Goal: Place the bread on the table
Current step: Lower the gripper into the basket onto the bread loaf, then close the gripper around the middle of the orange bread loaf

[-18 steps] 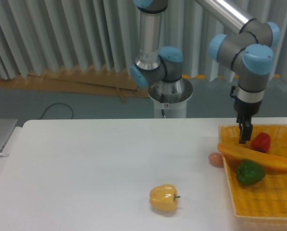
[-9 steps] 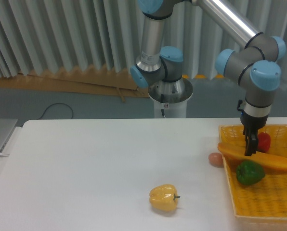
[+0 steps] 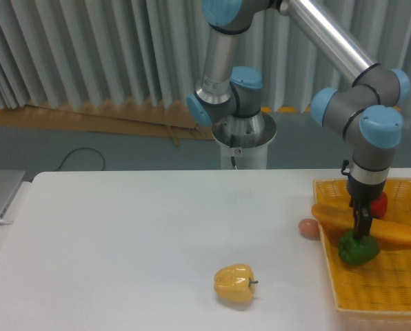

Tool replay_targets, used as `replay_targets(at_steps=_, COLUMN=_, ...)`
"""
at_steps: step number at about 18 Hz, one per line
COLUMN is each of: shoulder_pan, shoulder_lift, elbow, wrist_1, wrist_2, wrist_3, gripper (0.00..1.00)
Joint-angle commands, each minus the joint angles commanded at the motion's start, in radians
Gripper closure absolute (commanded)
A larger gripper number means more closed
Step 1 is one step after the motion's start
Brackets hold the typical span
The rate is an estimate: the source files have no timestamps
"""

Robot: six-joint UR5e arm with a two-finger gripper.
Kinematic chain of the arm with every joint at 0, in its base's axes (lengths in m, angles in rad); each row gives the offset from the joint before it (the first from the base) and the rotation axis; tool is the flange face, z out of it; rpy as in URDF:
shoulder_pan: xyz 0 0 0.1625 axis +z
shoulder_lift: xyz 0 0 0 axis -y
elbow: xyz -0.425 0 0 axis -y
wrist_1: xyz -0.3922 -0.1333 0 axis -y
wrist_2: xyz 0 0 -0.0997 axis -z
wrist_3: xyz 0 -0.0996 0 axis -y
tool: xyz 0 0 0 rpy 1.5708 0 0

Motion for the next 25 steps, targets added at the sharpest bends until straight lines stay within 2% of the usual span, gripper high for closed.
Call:
replay_targets(at_steps=3, shoulder_pan=-0.005, shoulder_lift=0.041, elbow=-0.057, wrist_1=-0.002, wrist_2=0.002, wrist_3=0.006, gripper=0.00)
replay_targets(at_steps=6, shoulder_pan=0.001, shoulder_lift=0.048, elbow=-0.090, wrist_1=0.000, wrist_2=0.002, wrist_3=0.024, gripper=0.00)
replay_targets(at_steps=13, shoulder_pan=0.067, shoulder_lift=0.043, elbow=-0.077, wrist_1=0.000, wrist_2=-0.009, wrist_3=0.144, gripper=0.00)
replay_targets(at_steps=21, shoulder_pan=0.067, shoulder_lift=0.032, elbow=-0.065, wrist_1=0.002, wrist_2=-0.026, wrist_3=0.134, gripper=0.00)
replay_targets(at_steps=25, shoulder_pan=0.063, shoulder_lift=-0.008, elbow=-0.065, wrist_1=0.063, wrist_2=-0.029, wrist_3=0.126, gripper=0.00)
